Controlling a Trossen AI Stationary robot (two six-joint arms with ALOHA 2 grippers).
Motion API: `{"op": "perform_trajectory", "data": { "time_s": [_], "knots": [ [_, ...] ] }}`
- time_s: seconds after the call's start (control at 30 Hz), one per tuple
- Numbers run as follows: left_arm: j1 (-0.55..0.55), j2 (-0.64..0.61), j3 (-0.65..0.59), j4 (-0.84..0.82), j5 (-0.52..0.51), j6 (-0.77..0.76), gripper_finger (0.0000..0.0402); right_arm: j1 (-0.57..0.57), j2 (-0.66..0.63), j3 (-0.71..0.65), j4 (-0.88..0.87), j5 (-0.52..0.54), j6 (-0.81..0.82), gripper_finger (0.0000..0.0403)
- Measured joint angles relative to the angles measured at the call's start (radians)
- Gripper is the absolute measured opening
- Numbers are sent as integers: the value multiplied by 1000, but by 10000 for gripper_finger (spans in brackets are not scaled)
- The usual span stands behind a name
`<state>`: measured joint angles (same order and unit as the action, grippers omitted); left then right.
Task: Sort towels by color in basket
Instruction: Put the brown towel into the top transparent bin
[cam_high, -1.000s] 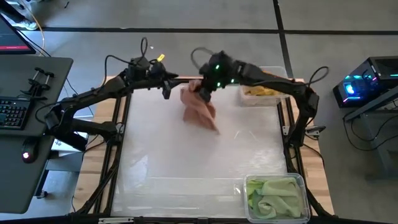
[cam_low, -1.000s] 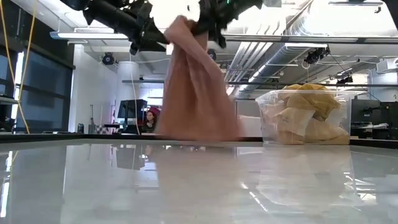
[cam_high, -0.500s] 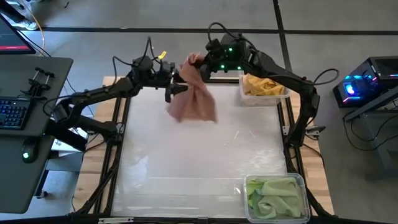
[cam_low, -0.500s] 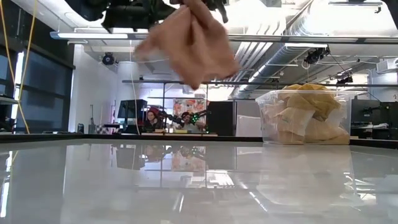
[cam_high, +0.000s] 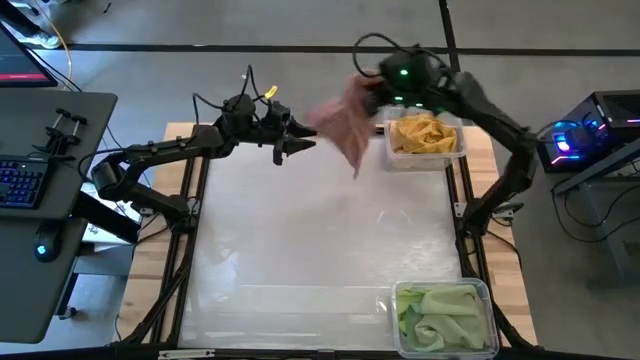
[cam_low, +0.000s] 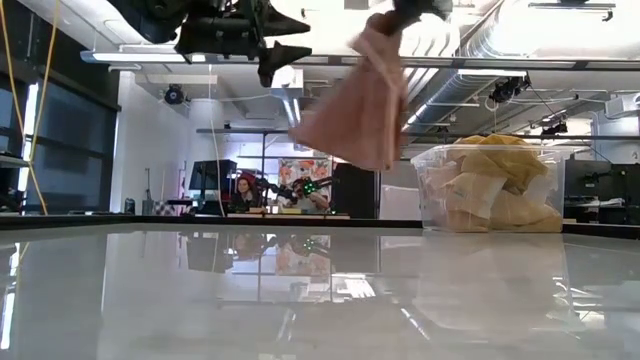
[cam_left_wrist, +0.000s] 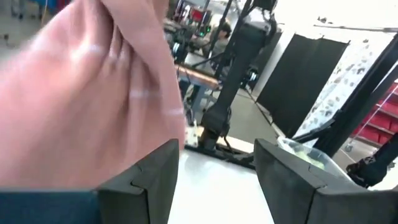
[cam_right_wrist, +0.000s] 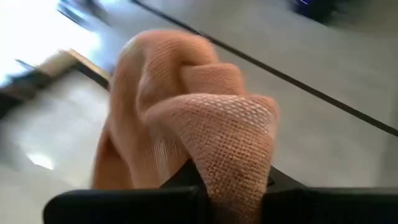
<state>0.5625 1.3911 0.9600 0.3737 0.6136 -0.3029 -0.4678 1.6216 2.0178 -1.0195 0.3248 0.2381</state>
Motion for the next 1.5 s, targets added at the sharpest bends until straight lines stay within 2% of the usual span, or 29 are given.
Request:
{"op": "perform_trajectory", "data": {
  "time_s": [0.13, 0.2, 0.57, 0.67, 0.77, 0.87, 0.97, 1.03, 1.17, 1.23, 1.37, 1.5],
  "knots": [
    [0, 0, 0, -49, -2, 17, 195, -35, -81, 0, -273, 165, 26, 21],
    [0, 0, 0, -58, -2, 29, 195, -57, -118, -1, -343, 249, 48, 21],
    [0, 0, 0, -58, -25, 80, 195, -109, -231, -2, -344, 637, 51, 21],
    [0, 0, 0, -58, -27, 80, 195, -120, -236, -2, -345, 685, 37, 21],
    [0, 0, 0, -59, -49, 80, 195, -139, -219, -3, -370, 617, 32, 21],
    [0, 0, 0, -59, -80, 82, 195, -167, -187, -17, -453, 513, 122, 21],
    [1, 0, 0, -59, -87, 103, 195, -180, -184, -139, -435, 441, 162, 21],
    [1, 0, 0, -59, -87, 104, 195, -194, -195, -255, -349, 366, 145, 21],
    [0, 0, 0, -62, -87, 103, 195, -248, -210, -496, -75, 54, 41, 21],
    [0, 0, 0, -62, -87, 98, 195, -279, -207, -595, -7, -69, 15, 23],
    [1, 0, 0, -65, -75, 93, 195, -332, -208, -749, -19, -116, 55, 25],
    [0, -1, 0, -79, -72, 77, 195, -389, -209, -830, -15, -150, 70, 26]
  ]
}}
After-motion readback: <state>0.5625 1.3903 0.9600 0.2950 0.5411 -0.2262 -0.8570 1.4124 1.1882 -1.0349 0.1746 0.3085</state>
